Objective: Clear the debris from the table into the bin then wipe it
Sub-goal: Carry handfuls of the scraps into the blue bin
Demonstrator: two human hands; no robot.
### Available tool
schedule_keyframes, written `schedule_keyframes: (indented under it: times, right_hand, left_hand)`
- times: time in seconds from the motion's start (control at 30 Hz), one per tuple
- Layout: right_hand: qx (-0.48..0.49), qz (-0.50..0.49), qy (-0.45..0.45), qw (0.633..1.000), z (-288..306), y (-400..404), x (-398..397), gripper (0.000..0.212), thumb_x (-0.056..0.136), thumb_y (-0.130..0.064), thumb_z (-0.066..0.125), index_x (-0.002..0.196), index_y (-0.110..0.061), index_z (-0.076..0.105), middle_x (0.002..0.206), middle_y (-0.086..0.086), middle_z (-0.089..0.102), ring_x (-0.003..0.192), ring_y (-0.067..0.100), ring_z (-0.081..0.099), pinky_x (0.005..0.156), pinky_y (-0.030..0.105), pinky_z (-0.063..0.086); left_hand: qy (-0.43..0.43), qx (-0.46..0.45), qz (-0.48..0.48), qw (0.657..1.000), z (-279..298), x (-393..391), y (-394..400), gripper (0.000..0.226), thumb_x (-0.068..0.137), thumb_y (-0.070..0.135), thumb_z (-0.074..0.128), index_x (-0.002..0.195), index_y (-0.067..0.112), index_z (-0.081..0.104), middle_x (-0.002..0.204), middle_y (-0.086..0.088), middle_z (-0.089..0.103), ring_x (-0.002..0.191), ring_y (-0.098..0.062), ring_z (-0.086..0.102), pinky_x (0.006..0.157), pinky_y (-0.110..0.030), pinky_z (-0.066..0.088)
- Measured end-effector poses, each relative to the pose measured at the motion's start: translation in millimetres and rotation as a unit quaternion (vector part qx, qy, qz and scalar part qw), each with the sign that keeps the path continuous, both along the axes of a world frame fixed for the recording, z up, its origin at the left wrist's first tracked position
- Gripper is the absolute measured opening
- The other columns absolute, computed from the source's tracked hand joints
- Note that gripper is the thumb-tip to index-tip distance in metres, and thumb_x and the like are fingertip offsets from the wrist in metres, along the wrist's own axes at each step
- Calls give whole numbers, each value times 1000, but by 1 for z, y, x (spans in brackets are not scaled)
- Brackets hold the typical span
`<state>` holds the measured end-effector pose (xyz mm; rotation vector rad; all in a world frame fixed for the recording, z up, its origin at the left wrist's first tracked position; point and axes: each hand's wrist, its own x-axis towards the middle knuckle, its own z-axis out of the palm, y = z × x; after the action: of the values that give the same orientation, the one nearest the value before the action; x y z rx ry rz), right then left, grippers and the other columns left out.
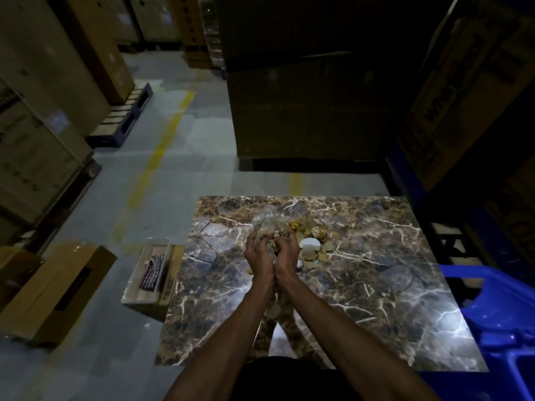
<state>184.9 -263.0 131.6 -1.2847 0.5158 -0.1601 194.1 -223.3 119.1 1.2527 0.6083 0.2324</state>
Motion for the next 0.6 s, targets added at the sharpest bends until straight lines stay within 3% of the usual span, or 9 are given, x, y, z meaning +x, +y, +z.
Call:
schedule_keyframes:
  times: [0.1,0.23,0.4,0.5,0.6]
  right_hand:
    - [10,4,-1,1000,7,-6,-7,25,105,-6,54,126,-16,61,114,0,69,104,21,67,87,35,54]
    - [15,9,-12,1000,8,-16,-13,24,105,-10,55,127,-13,63,120,12,70,108,28,67,92,45,54]
    - [27,3,-13,1000,12,-23,-33,23,105,-9,56,118,-27,62,114,-7,67,102,10,66,90,34,53]
    - [30,-5,-24,999,9,-29,-45,21,104,-9,57,118,-22,66,117,6,70,109,26,67,92,43,54]
    - [61,-20,-21,998,11,-36,-59,22,104,-4,54,120,-15,66,109,6,71,102,26,68,88,43,54]
  left_hand:
    - [-1,2,-3,1000,5,-5,-7,20,96,-5,60,114,-8,66,99,-12,69,72,2,67,65,-15,52]
    - [-9,5,2,1000,6,-13,-17,18,96,-5,61,112,-7,66,95,-6,70,77,-1,67,68,-14,51]
    - [-2,-15,-4,1000,4,-32,-24,15,97,-2,61,111,-6,66,95,-2,69,79,-3,68,75,-26,51]
    - [0,-18,-15,1000,5,-45,-30,18,98,-1,61,114,-6,66,103,-9,71,82,1,69,71,-17,53]
    - [-12,-40,-39,998,8,-59,-34,17,98,2,61,113,-3,68,110,-12,71,95,-13,69,73,-21,53]
